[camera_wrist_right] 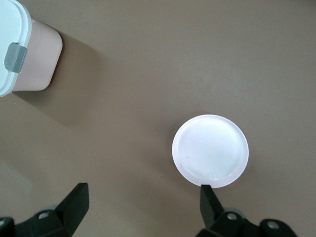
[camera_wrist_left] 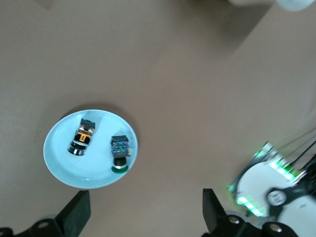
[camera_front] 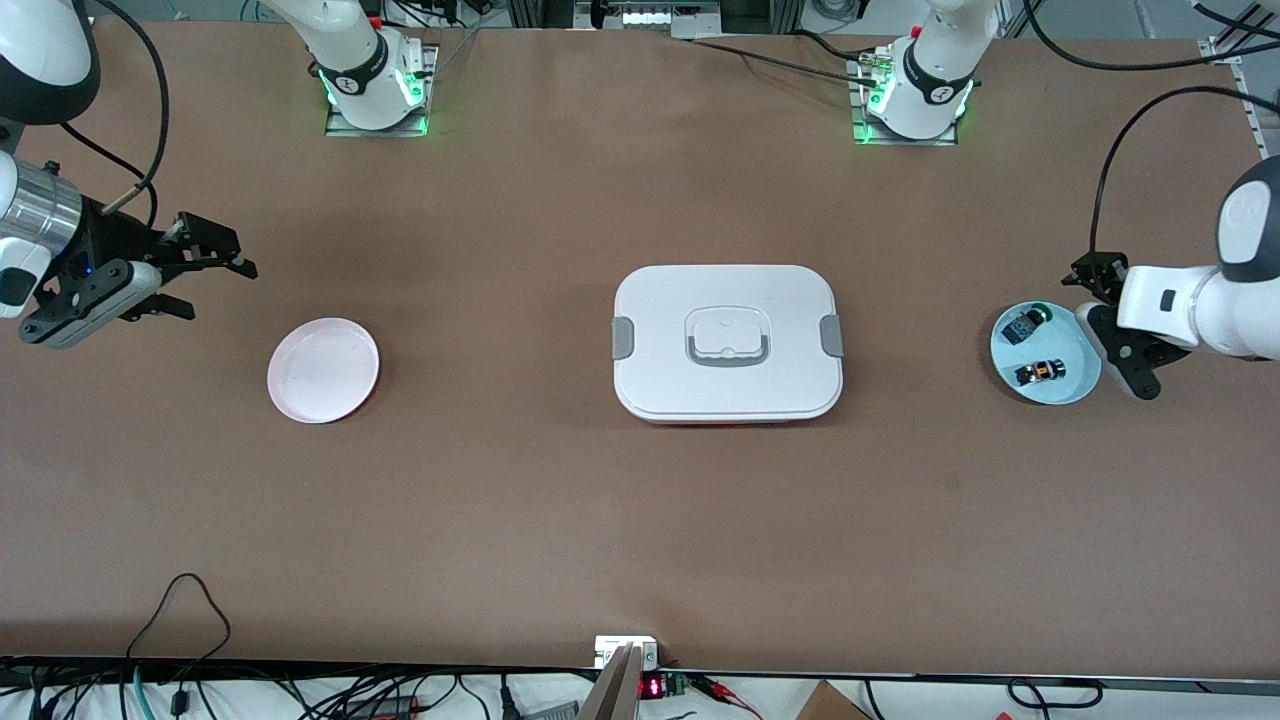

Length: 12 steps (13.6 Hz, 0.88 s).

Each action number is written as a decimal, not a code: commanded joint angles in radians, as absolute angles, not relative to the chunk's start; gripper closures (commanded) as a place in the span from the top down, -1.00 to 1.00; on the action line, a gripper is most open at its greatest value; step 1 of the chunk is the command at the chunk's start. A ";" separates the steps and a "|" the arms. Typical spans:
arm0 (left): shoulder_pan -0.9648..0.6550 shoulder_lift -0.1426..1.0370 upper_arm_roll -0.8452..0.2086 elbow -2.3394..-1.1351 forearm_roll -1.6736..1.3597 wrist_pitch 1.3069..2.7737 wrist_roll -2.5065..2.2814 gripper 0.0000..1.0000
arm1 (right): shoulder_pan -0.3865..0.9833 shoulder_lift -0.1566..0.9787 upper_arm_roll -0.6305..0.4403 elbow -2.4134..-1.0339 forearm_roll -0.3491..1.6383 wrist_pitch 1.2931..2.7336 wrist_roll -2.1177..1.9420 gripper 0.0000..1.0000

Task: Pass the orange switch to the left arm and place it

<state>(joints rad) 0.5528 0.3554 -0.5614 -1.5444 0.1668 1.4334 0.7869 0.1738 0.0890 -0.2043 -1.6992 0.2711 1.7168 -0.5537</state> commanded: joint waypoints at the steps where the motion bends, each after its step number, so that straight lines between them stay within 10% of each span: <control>1: 0.522 0.304 -0.584 -1.440 0.143 1.347 0.509 1.00 | 0.219 0.038 -0.232 -1.631 0.081 1.654 -0.360 1.00; 12: 0.034 0.054 -0.054 -1.604 -0.021 1.557 0.077 1.00 | 0.221 0.043 -0.230 -1.626 0.060 1.655 -0.370 1.00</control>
